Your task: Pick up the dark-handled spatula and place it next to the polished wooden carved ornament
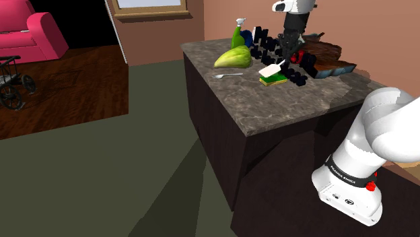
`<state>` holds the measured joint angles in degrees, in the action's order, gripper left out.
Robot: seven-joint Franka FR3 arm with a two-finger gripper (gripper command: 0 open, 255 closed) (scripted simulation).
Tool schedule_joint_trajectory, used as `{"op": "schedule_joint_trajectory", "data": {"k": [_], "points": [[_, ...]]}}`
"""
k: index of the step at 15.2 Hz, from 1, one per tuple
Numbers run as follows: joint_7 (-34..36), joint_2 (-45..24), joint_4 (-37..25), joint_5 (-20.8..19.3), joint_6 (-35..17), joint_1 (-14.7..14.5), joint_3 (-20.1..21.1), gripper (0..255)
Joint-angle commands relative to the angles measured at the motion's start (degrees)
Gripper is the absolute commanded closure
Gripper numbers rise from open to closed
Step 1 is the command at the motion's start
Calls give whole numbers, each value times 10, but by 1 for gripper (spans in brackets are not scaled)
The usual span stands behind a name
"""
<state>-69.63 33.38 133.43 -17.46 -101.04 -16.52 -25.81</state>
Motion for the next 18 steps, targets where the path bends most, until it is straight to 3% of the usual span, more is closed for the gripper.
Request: {"op": "schedule_joint_trajectory", "data": {"k": [1, 8, 18], "points": [[-2, 0, -15, 2, 15, -1, 2, 255], [-69, 57, 4, -45, 37, 42, -42, 255], [-198, 104, -12, -121, 61, 102, -136, 255]]}}
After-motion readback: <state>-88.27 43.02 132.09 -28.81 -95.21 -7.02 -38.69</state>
